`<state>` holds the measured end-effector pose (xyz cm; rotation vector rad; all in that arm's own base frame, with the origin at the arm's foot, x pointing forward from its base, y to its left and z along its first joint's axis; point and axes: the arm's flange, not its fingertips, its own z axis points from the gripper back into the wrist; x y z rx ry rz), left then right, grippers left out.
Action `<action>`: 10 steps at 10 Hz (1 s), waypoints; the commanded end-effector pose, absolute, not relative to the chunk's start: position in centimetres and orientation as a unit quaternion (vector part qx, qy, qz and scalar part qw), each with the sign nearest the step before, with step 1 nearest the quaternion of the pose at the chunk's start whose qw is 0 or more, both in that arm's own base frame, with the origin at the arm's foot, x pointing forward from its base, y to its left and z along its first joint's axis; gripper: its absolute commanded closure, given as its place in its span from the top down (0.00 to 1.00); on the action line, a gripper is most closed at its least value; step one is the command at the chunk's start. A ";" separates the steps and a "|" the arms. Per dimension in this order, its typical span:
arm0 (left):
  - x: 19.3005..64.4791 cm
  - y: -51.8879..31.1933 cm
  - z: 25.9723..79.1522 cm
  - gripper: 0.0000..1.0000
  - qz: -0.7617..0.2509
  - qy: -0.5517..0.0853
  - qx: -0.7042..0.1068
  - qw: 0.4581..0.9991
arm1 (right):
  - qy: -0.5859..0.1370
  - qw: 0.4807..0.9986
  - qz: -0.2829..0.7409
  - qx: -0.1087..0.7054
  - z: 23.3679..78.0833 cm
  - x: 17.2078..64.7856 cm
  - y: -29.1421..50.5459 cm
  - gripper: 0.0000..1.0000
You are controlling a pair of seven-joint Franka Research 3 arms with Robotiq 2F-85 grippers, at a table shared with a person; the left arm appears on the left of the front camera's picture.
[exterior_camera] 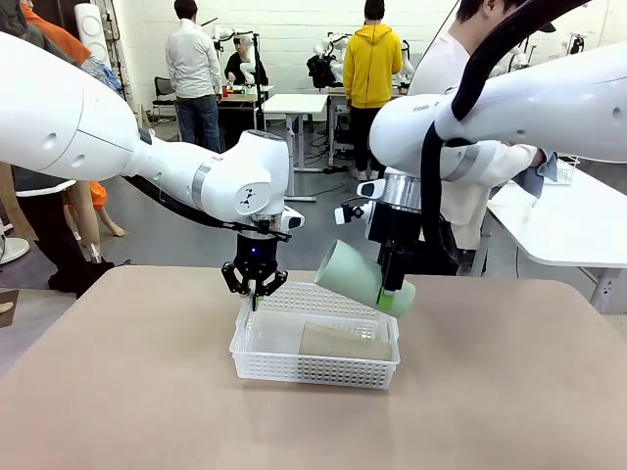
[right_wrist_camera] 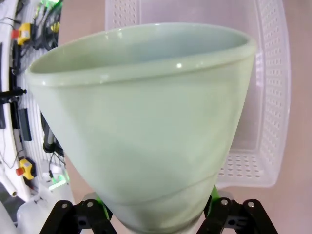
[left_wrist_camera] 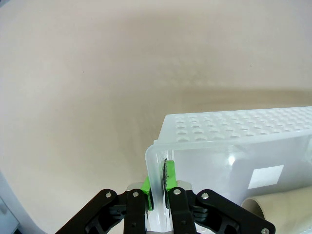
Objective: Clean and organize the cups into the basket.
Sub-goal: Pick up the Reusable plastic cup from the right side of the table and stack it inside the Organizing basket in the center of the table.
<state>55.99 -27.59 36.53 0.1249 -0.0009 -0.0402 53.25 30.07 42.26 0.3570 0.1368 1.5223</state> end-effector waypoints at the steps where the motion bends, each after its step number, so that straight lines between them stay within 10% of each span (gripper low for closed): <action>1: 56.0 -27.5 36.6 0.00 -0.022 -0.004 0.068 0.997 | 0.062 0.709 0.689 0.135 42.3 54.4 31.1 0.80; 10: 56.0 -27.5 36.6 0.00 -0.022 -0.004 0.068 0.997 | -0.017 0.658 0.730 0.187 37.4 55.0 31.7 0.80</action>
